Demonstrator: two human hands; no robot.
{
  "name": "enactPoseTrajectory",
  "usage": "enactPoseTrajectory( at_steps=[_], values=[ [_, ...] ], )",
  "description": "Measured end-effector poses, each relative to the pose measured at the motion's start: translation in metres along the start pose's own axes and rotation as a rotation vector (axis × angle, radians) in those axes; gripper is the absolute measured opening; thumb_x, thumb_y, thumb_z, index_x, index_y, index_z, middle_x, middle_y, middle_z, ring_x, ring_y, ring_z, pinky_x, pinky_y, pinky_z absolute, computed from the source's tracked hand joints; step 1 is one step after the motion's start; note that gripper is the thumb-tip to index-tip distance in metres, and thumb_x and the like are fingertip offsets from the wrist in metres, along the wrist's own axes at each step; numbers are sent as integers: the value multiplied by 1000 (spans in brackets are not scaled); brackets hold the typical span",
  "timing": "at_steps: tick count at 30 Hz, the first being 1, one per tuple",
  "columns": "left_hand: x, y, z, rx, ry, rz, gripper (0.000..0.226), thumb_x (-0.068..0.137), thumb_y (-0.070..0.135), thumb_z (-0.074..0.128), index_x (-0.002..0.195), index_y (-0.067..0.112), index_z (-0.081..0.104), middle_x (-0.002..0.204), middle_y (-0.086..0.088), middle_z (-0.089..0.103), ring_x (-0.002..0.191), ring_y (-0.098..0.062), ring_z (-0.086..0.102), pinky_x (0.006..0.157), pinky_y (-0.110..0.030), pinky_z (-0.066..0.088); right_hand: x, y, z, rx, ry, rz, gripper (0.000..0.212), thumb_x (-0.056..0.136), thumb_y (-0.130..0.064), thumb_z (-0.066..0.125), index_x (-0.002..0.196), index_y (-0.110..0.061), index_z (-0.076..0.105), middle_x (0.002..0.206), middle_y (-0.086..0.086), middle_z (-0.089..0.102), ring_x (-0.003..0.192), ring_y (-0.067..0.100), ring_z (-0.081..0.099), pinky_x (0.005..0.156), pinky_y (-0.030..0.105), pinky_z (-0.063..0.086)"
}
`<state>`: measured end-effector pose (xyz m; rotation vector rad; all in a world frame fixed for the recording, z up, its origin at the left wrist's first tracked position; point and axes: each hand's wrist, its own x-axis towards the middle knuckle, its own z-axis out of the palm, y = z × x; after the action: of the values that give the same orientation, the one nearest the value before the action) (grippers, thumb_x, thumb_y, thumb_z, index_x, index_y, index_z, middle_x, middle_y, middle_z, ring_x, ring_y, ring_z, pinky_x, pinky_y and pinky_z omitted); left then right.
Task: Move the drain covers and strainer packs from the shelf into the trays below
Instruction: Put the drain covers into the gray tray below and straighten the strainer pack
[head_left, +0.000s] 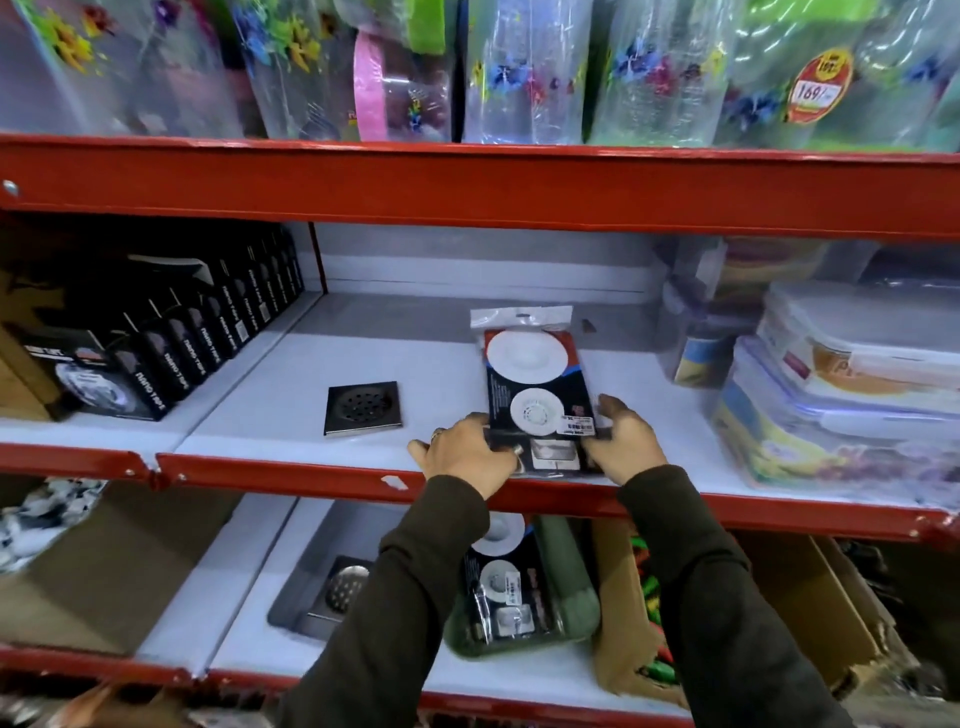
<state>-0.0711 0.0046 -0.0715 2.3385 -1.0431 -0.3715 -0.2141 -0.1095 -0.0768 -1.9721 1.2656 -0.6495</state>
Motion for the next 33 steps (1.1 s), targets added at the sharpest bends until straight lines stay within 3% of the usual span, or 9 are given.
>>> enactPoseTrajectory(
  at_steps=[5,7,12,14,17,22,28,31,33],
  values=[
    [-13,17,10,-12,-40,34,35,84,39,56,118,34,61,119,1,66,121,-27,49,89,-39,23,-11,17,-23,95,-47,97,35,77,3,62,100,-23,59,105,7,69,103,29,66,94,42,53],
    [-14,21,10,-17,-35,40,32,84,37,55,114,31,62,118,0,66,120,-27,50,88,-39,23,-11,19,-25,103,-58,73,40,77,-1,63,109,-24,61,109,5,70,106,28,65,98,45,52],
    [-10,15,11,-19,-71,63,36,84,42,56,118,34,60,121,2,66,121,-26,49,89,-39,23,-11,14,-25,64,-64,95,48,80,-4,56,126,-16,57,120,9,67,110,24,59,94,29,45],
    [-6,7,9,36,-69,91,44,84,48,55,126,33,55,128,0,61,123,-26,47,94,-40,25,-11,13,-23,-7,-68,144,61,80,-14,56,140,-16,44,139,13,55,127,33,48,105,38,40],
    [-3,-9,3,69,39,147,63,84,58,50,141,32,43,143,2,50,131,-24,42,104,-44,25,-14,4,-19,-146,53,200,75,89,-13,51,154,-14,14,155,15,32,139,41,28,113,51,26],
    [10,-54,-21,146,325,211,57,90,66,38,135,33,52,143,1,50,133,-25,44,113,-55,19,-20,-35,6,-188,254,-46,64,88,-13,54,148,-19,31,148,14,40,134,39,35,110,49,25],
    [41,-155,-64,268,450,267,55,96,53,28,127,19,58,140,-6,53,136,-27,44,117,-50,28,-17,-87,74,-165,17,-463,57,85,-15,63,140,-18,47,144,7,50,135,27,45,115,47,32],
    [56,-197,-93,257,394,389,57,96,52,29,137,19,51,144,-4,51,142,-25,40,112,-44,41,-7,-119,116,-339,-153,-452,66,83,-23,65,144,-25,41,152,-2,41,142,19,36,121,51,12],
    [62,-218,-105,313,386,458,57,95,48,28,140,20,50,144,-3,53,143,-24,39,116,-45,36,3,-141,138,-429,-269,-427,74,82,-22,65,149,-24,32,157,-3,32,147,17,27,122,48,1]
  ],
)
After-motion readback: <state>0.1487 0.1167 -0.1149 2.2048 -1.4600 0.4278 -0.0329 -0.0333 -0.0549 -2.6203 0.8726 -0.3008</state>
